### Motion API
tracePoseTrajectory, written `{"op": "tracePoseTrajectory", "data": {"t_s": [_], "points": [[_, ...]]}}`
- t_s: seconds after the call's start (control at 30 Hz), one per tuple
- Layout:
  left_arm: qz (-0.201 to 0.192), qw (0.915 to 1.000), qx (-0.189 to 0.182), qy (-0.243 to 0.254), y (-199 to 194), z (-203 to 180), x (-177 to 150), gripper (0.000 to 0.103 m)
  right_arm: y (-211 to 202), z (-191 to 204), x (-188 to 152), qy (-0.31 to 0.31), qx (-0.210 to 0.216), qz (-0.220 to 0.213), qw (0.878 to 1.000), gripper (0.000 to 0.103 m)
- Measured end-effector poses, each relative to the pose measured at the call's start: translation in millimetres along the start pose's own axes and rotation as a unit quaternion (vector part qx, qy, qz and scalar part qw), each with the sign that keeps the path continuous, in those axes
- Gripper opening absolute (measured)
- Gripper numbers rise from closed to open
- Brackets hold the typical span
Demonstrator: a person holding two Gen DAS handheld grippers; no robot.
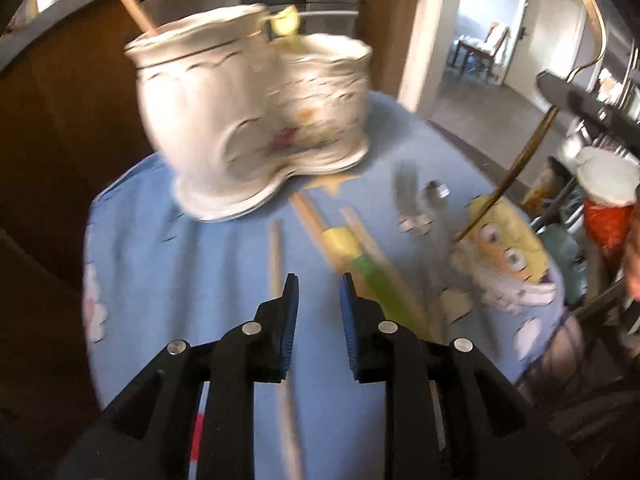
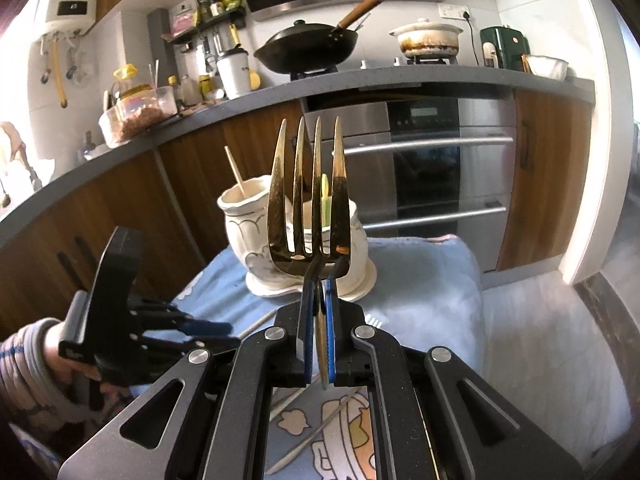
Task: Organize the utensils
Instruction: 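Lift the gold fork upright off the cloth with the right tool, then lower the chopstick into the holder with the left tool while the right tool brings the fork over it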
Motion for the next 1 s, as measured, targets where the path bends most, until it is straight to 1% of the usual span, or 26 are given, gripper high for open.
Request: {"op": "tracePoseTrajectory", "data": {"t_s": [0.17,0.3,0.33,0.37,0.4,0.5,0.6,0.73,0.83,0.87,0.93,1.0], "points": [[0.026,0.9995,0.021,0.002,9,9,-8,0.021,0,4,2,-0.006,0.001,-0.002,1.0,0.006],[0.039,0.9989,0.023,0.009,19,8,-15,0.02,-3,6,4,-0.01,0.002,-0.002,1.0,0.006],[0.041,0.9988,0.024,0.009,22,9,-17,0.019,-4,7,4,-0.011,0.002,-0.003,1.0,0.006],[0.043,0.9988,0.024,0.008,25,11,-17,0.01,-5,8,5,-0.011,0.002,-0.005,1.0,0.006],[0.042,0.9989,0.021,0.006,27,13,-18,0.006,-5,9,6,-0.012,0.002,-0.006,1.0,0.006],[0.032,0.9994,0.014,0.0,28,18,-20,0.006,-6,9,7,-0.011,0.002,-0.007,1.0,0.006],[0.014,0.9998,0.012,0.004,18,18,-21,0.006,-6,9,6,-0.013,0.001,-0.006,1.0,0.006],[-0.016,0.9998,0.002,0.014,-14,20,-27,0.006,-6,9,8,-0.012,0.0,-0.005,1.0,0.006],[-0.049,0.9982,-0.011,0.033,-43,13,-27,0.006,-6,10,10,-0.015,0.0,-0.007,1.0,0.006],[-0.068,0.9966,-0.018,0.044,-58,8,-25,0.006,-7,10,12,-0.017,0.0,-0.008,1.0,0.006],[-0.091,0.9942,-0.022,0.053,-74,3,-17,0.006,-6,10,18,-0.018,0.0,-0.01,1.0,0.006],[-0.128,0.9896,-0.027,0.06,-95,3,-2,0.006,-3,10,28,-0.02,0.001,-0.013,1.0,0.006]]}}
Point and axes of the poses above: each gripper's, at about its wrist camera, not at the fingertips, and y roughly the way its jaws point, z to its left, x to its top, the point moved 1 cm from there along y, roughly the way its jaws point, and after that the axes turned 5 degrees about z, right-handed, at the moved point
